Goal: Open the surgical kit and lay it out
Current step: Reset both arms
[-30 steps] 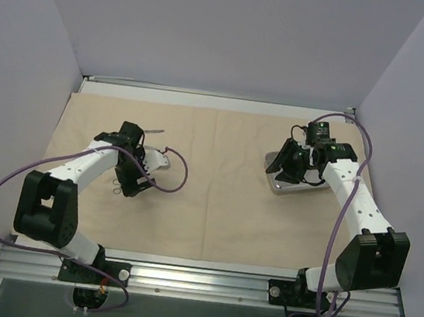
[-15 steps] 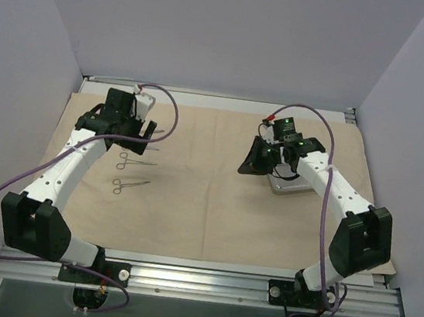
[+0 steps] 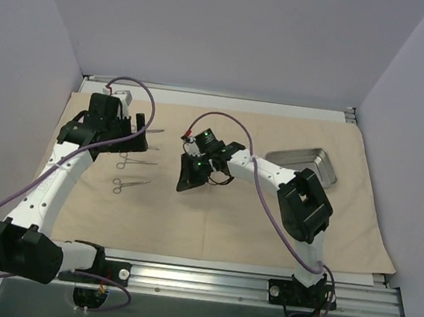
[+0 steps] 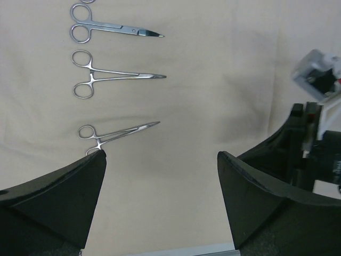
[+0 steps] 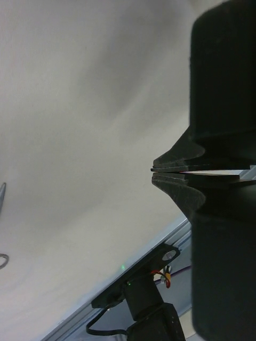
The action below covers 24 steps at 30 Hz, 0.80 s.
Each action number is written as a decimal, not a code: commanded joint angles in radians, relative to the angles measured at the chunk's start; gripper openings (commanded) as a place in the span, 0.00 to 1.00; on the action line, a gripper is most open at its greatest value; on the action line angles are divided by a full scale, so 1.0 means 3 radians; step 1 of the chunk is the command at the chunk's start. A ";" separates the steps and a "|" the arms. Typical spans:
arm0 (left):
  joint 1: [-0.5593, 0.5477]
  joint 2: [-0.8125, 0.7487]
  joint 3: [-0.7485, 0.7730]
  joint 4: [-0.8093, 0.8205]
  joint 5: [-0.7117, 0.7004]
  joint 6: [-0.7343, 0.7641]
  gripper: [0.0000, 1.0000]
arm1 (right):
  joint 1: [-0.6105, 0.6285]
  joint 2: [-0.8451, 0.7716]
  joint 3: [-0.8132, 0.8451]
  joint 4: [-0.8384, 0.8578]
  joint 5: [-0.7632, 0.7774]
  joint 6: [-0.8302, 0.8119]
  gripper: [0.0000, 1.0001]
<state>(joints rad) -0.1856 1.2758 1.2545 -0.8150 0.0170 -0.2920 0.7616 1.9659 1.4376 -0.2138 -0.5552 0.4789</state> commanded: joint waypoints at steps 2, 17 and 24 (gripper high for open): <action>0.0173 -0.0188 0.0072 -0.0004 0.0143 -0.0284 0.94 | 0.0201 0.0257 0.0234 0.0063 -0.0047 -0.0129 0.00; 0.0429 -0.0264 0.0052 0.0242 0.0639 -0.0504 0.94 | 0.0555 0.0595 -0.0241 0.0201 0.0082 -0.0093 0.00; 0.0429 -0.0341 0.0011 0.0161 0.0445 -0.0642 0.94 | 0.0596 0.0560 -0.0262 0.0089 0.0158 -0.0098 0.00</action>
<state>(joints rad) -0.0582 1.2053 1.2499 -0.7948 0.1738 -0.4553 0.9184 2.1098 1.3933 -0.1184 -0.5682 0.4644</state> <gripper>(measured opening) 0.938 0.027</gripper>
